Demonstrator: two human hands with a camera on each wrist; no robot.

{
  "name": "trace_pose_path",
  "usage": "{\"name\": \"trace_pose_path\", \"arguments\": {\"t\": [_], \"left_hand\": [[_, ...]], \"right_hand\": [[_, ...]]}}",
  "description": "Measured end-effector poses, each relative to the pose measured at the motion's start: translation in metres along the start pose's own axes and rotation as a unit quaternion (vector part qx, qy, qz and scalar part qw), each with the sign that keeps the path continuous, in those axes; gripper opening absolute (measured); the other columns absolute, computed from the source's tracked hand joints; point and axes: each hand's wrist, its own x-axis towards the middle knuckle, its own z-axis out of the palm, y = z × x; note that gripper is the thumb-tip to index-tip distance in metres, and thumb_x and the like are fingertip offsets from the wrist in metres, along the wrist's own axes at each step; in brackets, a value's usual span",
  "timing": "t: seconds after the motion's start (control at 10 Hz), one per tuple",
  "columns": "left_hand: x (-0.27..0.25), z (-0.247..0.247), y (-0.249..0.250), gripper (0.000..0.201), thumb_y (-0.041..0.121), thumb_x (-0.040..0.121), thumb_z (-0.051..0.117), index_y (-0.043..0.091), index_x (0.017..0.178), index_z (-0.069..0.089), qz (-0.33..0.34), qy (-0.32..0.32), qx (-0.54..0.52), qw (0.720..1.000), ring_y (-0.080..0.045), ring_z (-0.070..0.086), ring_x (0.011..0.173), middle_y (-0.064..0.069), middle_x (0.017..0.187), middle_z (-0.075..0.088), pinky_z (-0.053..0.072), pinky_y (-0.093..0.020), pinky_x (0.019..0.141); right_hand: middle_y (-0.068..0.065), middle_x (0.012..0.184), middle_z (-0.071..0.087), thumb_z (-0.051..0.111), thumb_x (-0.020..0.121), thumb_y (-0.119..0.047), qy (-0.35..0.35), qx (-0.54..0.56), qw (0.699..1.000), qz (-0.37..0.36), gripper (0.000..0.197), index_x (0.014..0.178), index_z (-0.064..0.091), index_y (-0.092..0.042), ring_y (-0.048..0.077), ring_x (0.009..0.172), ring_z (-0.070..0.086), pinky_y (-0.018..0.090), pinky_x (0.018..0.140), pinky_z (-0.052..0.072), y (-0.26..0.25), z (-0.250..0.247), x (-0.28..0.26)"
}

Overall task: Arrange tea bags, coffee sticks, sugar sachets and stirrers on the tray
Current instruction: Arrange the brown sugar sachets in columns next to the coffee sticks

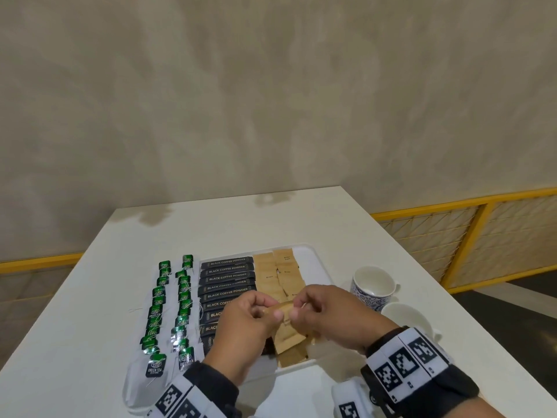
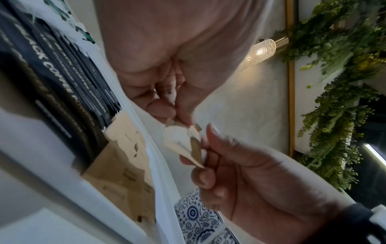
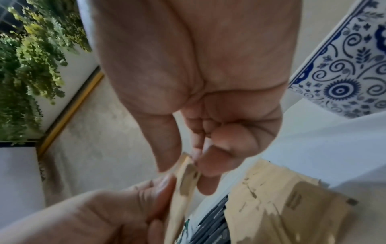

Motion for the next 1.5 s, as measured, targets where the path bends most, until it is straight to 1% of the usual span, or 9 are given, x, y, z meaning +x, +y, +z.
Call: {"name": "trace_pose_path", "arguments": {"t": [0.3,0.4,0.6,0.7,0.8,0.9,1.1,1.3,1.5], "left_hand": [[0.003,0.003,-0.006,0.016,0.002,0.092,0.055,0.015,0.09,0.065,0.008,0.047,0.041,0.998,-0.016,0.07,0.071,-0.007,0.09,0.064,0.059,-0.037,0.076],[0.002,0.001,-0.009,0.017,0.006,0.094,0.052,0.02,0.093,0.062,0.03,0.042,0.144,0.988,-0.001,0.062,0.075,0.0,0.09,0.066,0.044,-0.011,0.06],[0.001,0.004,-0.015,0.021,0.003,0.09,0.054,0.021,0.087,0.064,0.018,-0.033,0.243,0.969,-0.008,0.064,0.088,0.002,0.092,0.068,0.047,-0.013,0.067],[0.001,0.003,-0.018,0.032,0.0,0.089,0.05,0.025,0.085,0.069,0.021,-0.079,0.284,0.955,-0.003,0.064,0.09,0.012,0.09,0.069,0.048,-0.011,0.073],[-0.001,0.003,-0.02,0.033,0.004,0.09,0.051,0.027,0.098,0.073,0.032,-0.129,0.321,0.938,-0.001,0.063,0.096,0.014,0.1,0.068,0.048,-0.011,0.082],[-0.002,0.006,-0.023,0.027,0.019,0.091,0.057,0.033,0.108,0.071,0.046,-0.161,0.36,0.918,-0.008,0.058,0.108,0.005,0.118,0.06,0.045,-0.018,0.097],[-0.002,0.009,-0.02,0.024,0.028,0.095,0.054,0.034,0.113,0.068,0.108,-0.146,0.404,0.896,-0.011,0.05,0.098,0.002,0.107,0.043,0.044,-0.017,0.088],[-0.004,0.009,-0.019,0.023,0.033,0.095,0.054,0.034,0.114,0.067,0.098,-0.151,0.414,0.892,-0.011,0.049,0.103,0.003,0.11,0.043,0.041,-0.016,0.088],[0.003,0.008,-0.024,0.024,0.014,0.096,0.047,0.024,0.111,0.063,0.091,-0.119,0.381,0.912,-0.012,0.055,0.1,0.005,0.112,0.042,0.041,-0.001,0.06]], "right_hand": [[0.004,0.077,0.056,0.054,0.092,-0.022,0.076,-0.171,0.975,0.118,0.023,0.07,0.047,-0.017,0.019,0.07,0.055,0.025,0.065,0.046,0.026,-0.01,0.002],[0.006,0.085,0.056,0.045,0.093,-0.02,0.055,-0.236,0.957,0.157,0.02,0.073,0.048,-0.017,0.021,0.078,0.053,0.028,0.075,0.05,0.031,-0.007,0.003],[-0.003,0.068,0.043,0.047,0.093,-0.016,0.009,-0.339,0.931,0.139,0.015,0.098,0.06,-0.011,0.01,0.059,0.042,0.017,0.054,0.035,0.039,0.007,0.007],[0.003,0.074,0.048,0.047,0.094,-0.003,-0.121,-0.424,0.883,0.16,0.027,0.116,0.062,0.001,0.021,0.078,0.055,0.022,0.048,0.027,0.02,0.006,0.001],[0.008,0.076,0.049,0.049,0.092,0.004,-0.136,-0.417,0.885,0.16,0.027,0.115,0.062,0.003,0.032,0.104,0.058,0.024,0.048,0.022,0.017,0.008,-0.002],[0.002,0.071,0.044,0.05,0.093,-0.009,-0.066,-0.373,0.91,0.168,0.015,0.079,0.056,-0.008,0.021,0.08,0.056,0.022,0.046,0.027,0.029,0.008,0.01],[-0.002,0.1,0.051,0.06,0.087,-0.025,0.071,-0.222,0.961,0.147,0.032,0.115,0.046,-0.016,0.015,0.09,0.047,0.015,0.054,0.03,0.029,0.011,0.004],[0.0,0.109,0.051,0.059,0.089,-0.025,0.058,-0.206,0.966,0.146,0.04,0.125,0.045,-0.016,0.017,0.1,0.05,0.021,0.069,0.039,0.018,0.011,0.001],[0.01,0.143,0.045,0.042,0.097,-0.017,0.066,-0.084,0.982,0.157,0.052,0.147,0.029,-0.011,0.024,0.126,0.047,0.025,0.087,0.039,0.005,0.002,0.01]]}}
